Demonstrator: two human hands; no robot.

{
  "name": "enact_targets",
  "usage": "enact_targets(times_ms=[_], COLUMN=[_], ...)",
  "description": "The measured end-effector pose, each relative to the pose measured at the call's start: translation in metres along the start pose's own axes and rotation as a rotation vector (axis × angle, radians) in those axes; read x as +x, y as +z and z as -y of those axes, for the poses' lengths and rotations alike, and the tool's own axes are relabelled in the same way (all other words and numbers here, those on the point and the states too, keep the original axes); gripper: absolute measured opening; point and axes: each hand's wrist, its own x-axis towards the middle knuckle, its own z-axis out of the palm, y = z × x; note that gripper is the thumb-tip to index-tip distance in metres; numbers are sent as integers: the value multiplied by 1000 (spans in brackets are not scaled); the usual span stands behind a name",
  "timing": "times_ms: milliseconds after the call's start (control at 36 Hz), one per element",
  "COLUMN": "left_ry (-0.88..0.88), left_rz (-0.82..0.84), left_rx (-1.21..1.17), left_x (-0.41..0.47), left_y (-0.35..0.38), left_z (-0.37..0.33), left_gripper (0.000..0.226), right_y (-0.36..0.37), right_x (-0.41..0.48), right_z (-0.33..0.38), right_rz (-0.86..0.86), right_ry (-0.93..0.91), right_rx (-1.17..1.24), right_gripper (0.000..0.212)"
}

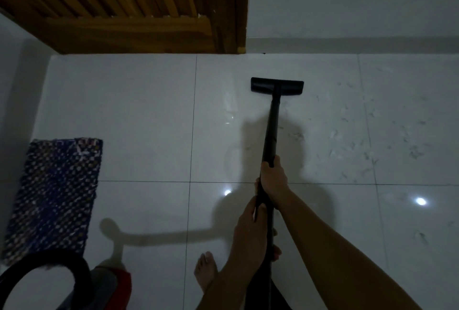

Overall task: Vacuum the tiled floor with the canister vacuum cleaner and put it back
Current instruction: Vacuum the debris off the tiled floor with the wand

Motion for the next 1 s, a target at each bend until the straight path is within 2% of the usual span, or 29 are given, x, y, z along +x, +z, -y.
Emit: enact_targets(times_ms=[167, 417, 639, 889, 1000], left_ry=[11, 21, 6, -23, -20], left_rz=[8, 62, 47, 23, -21], left_rx=[26, 1, 46, -35, 20], left_x=[-21, -62, -91, -131, -149], left_y=[0, -10, -24, -22, -19], left_z=[21, 56, 99, 138, 167], left_gripper=[31, 21, 31, 18, 17], right_y=[-1, 6, 14, 19, 20], right_x=[-17, -56, -97, -130, -151], right_z=[-26, -64, -99, -140, -163], right_rz=[-17, -32, -26, -4, 16], right_ry=[1, 7, 15, 28, 27], right_rx=[26, 53, 44, 29, -32], right_gripper=[38, 44, 48, 47, 47])
